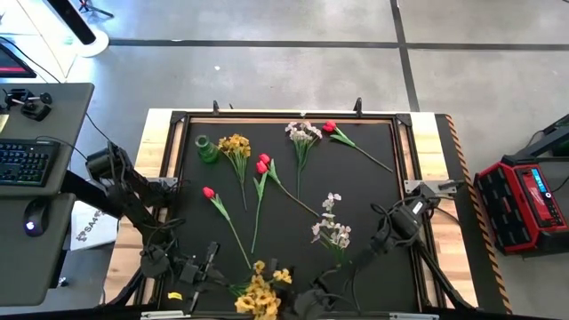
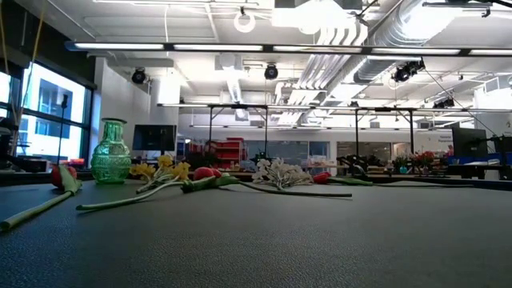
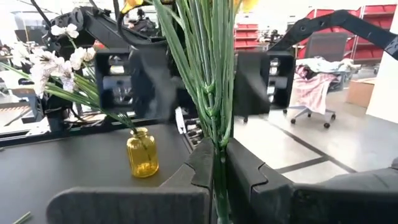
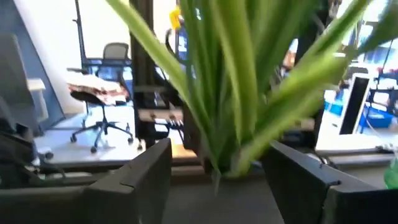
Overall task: Sort flowers into vase by color
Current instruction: Put the yellow flower into the yellow vase
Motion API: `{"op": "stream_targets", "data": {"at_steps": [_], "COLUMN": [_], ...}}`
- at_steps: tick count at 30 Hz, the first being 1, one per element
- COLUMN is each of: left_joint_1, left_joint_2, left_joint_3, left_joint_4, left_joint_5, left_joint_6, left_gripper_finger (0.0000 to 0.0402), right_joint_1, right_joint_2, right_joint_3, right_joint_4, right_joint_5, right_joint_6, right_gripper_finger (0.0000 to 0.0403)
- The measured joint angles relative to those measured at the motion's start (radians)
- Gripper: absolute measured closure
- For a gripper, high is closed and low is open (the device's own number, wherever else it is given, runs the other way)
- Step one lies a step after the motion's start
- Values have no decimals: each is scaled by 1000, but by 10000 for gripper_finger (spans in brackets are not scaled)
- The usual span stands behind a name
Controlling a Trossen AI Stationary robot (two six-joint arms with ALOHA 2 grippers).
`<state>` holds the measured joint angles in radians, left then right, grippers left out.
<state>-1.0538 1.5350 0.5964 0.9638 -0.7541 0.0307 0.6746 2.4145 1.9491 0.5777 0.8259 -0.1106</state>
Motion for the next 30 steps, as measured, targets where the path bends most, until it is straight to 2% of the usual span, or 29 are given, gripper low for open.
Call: {"op": "stream_targets", "data": {"at_steps": [6,13,17,21,26,30], "left_joint_1": [6,26,26,26,26,26], "left_joint_2": [17,23,23,23,23,23], "left_joint_3": [0,0,0,0,0,0], "left_joint_4": [3,0,5,0,-2,-32], "left_joint_5": [2,12,14,12,8,-24], "left_joint_6": [-4,-36,-39,-64,-80,-111], "left_gripper_finger": [394,389,373,339,278,239], "right_joint_1": [-7,-30,-25,1,45,93], "right_joint_2": [0,0,0,-14,-93,-170], "right_joint_3": [0,0,0,0,2,2], "right_joint_4": [41,40,41,15,-158,-445], "right_joint_5": [-15,-86,-77,2,62,66], "right_joint_6": [-21,5,-2,-29,69,271], "right_gripper_finger": [217,293,347,394,389,399]}}
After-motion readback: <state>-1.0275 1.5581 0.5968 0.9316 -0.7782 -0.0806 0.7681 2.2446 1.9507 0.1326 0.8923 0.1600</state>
